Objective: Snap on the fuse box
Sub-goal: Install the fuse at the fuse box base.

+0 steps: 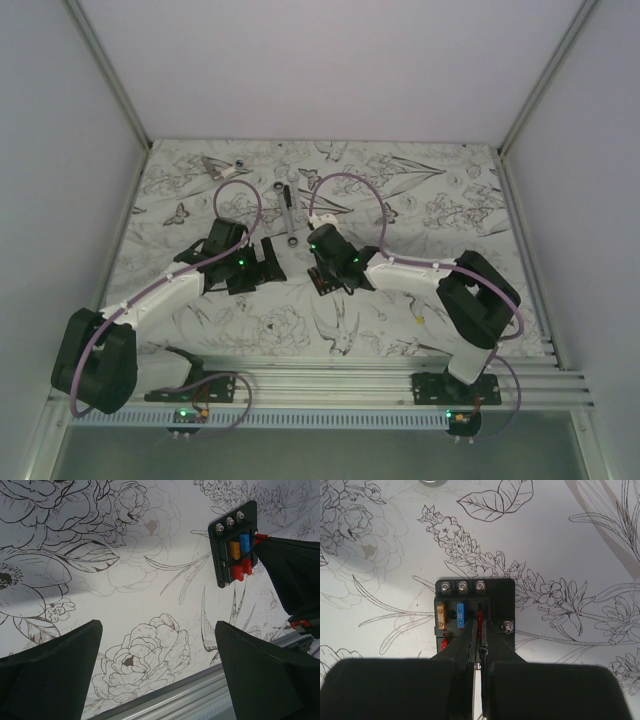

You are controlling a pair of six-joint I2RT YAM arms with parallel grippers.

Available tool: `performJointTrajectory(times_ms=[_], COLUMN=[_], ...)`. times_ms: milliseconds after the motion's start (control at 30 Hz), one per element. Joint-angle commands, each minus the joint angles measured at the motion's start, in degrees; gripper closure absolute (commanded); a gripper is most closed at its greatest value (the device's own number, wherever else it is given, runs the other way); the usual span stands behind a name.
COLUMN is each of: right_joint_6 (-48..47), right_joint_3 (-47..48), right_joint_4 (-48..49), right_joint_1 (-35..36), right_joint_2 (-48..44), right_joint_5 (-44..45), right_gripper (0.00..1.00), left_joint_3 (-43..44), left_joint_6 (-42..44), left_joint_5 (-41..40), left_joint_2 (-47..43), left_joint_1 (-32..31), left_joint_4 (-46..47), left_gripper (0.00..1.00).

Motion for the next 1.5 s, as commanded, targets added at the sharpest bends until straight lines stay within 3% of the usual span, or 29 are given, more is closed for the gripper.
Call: performJointTrajectory(times_ms=[0,567,1300,1467], right_joint_6=[1.1,-4.4,-8.2,-4.6], right_joint_3=[1.4,9.0,10.6,9.9], right_joint_4=[-0.4,-10.6,-9.4,-10.3], right_joint_1=[0.6,0.5,0.4,0.3], right_joint_2=[3.0,6.7,7.5,7.3], right_joint_5=[0.6,-2.3,-1.7,-0.8], right_gripper=[1.00,1.00,1.00,1.00], left_joint_3=[0.7,0.5,0.2,0.3], left_joint_6=[-0.4,-0.5,-0.7,-1.0], left_joint_5=[1.2,1.4,1.4,1.5], left_joint_2=[0.5,2.9,2.5,2.6], left_joint_1=[0.4,0.3,0.4,0.4], left_joint_4=[-0.7,-0.5,-0.4,-0.4], left_gripper=[0.00,0.00,0.00,0.00])
